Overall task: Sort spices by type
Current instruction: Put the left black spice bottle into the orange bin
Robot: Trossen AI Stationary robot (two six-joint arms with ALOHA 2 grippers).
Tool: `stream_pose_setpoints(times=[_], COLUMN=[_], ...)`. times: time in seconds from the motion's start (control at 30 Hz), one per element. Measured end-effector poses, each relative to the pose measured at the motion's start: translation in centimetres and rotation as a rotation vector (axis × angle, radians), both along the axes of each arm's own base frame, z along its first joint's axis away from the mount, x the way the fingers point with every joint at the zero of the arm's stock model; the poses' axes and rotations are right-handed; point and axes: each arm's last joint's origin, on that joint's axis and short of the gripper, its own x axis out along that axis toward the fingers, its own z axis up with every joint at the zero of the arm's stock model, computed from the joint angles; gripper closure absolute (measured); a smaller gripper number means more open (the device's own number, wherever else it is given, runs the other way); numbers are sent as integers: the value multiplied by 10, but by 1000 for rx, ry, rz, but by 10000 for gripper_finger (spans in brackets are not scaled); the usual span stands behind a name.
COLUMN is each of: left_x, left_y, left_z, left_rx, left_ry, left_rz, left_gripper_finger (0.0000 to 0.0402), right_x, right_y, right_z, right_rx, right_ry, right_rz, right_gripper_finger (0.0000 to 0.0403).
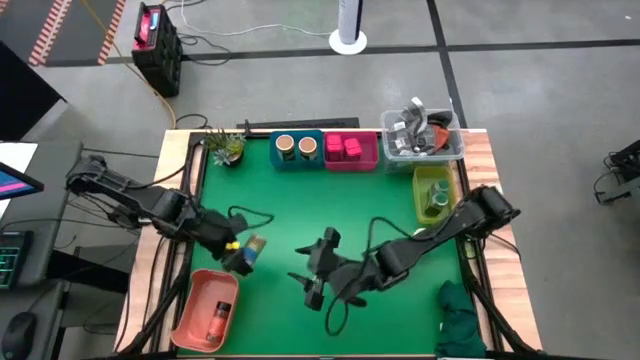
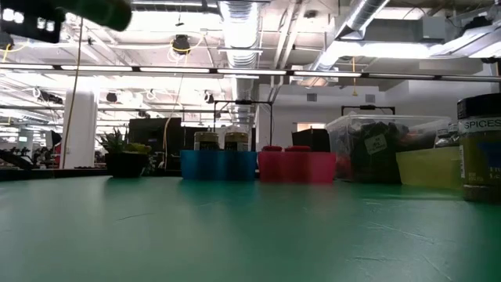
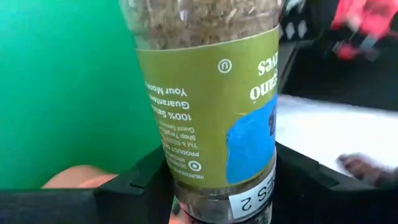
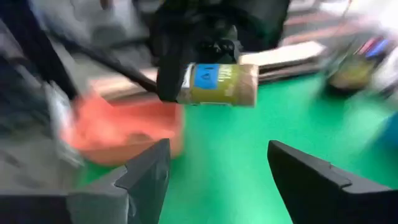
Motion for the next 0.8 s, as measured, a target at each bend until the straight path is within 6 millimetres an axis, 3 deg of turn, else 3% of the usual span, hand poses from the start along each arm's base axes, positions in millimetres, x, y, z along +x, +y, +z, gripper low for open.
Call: stream_pose_setpoints(times=[0.13,0.23,0.43,0.8], left_x=[12,19,28,32], left_y=[11,16,20,22], left_z=[2,5,19,28], left_rx=[-104,-168,-293,-369], left_ry=[-2,-17,-143,-208], left_rz=[77,108,91,73], left_gripper_finger=[192,192,192,191], right_x=[18,31,46,47], right_y=[8,10,0,-1], right_z=[2,0,-4,10], right_rx=[-415,-600,-640,-874], right_ry=[164,216,242,263], right_rz=[-11,-42,-19,41], right_gripper_finger=[113,113,112,112])
